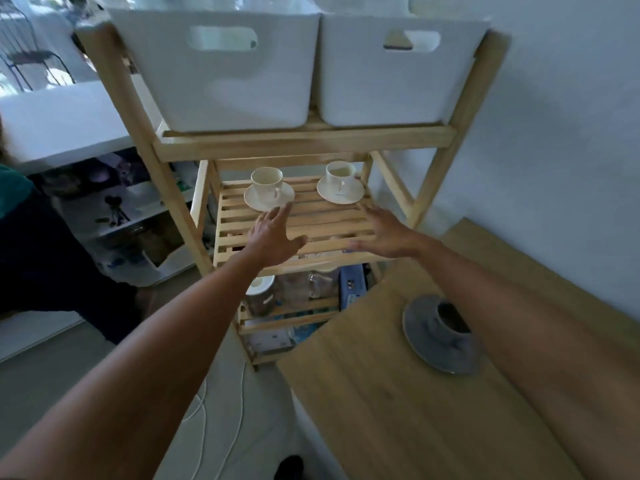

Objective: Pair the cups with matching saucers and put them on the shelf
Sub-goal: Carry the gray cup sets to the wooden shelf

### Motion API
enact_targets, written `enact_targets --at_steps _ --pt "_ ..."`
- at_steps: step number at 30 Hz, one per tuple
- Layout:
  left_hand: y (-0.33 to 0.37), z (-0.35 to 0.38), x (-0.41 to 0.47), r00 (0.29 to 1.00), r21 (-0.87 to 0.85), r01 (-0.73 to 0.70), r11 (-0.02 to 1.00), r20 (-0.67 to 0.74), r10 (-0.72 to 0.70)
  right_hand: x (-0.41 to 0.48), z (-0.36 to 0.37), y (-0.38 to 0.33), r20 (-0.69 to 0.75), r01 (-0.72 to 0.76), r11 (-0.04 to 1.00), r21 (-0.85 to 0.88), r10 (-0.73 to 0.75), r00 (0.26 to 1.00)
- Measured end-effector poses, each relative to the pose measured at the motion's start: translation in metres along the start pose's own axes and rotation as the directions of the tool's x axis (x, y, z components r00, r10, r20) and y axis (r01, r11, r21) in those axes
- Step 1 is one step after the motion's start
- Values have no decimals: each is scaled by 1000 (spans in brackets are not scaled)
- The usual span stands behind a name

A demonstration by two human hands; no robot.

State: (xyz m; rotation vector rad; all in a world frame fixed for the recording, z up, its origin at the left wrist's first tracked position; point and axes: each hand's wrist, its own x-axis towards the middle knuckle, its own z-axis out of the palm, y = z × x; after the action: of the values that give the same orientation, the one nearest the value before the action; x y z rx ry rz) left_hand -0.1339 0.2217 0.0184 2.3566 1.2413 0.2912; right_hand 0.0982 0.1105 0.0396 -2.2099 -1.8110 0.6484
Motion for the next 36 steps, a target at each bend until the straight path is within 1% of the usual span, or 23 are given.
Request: enact_targets --at_steps 6,11,14,17,21,24,26,27,29,32,34,36 --pt "71 20 -29 985 -27 -156 987 67 158 -100 -29 31 -91 -122 992 27 124 988" --pt "121 45 -37 950 -83 -274 958 135 283 -166 -37 68 -131 -293 950 103 305 943" --pt "144 65 -42 935 -103 -291 951 181 306 -197 -33 90 -136 -393 913 109 406 904" --pt "157 88 -47 923 -105 -301 948 218 317 -222 -20 111 -134 -443 891 101 454 881" --pt "155 116 -55 907 -89 -294 952 287 307 -235 10 130 -60 -501 856 128 511 858" --pt "151 135 -58 884 -53 -286 957 370 285 -234 33 136 -13 -521 843 135 527 850" --pt "146 146 -57 857 -12 -293 956 440 268 -233 46 140 21 -541 823 171 546 838" --pt "143 151 -58 856 18 -297 955 449 258 -233 52 141 31 -547 815 190 552 833" --pt "137 157 -58 863 41 -307 951 433 260 -232 61 143 18 -554 805 211 564 826" --pt "134 161 -60 869 -14 -319 948 395 298 -231 69 142 -49 -527 817 232 551 833" --pt "135 163 -61 872 -53 -324 945 372 319 -230 72 140 -92 -469 830 303 515 852" --pt "136 166 -62 874 -107 -314 943 356 331 -228 74 137 -113 -427 807 407 508 854"
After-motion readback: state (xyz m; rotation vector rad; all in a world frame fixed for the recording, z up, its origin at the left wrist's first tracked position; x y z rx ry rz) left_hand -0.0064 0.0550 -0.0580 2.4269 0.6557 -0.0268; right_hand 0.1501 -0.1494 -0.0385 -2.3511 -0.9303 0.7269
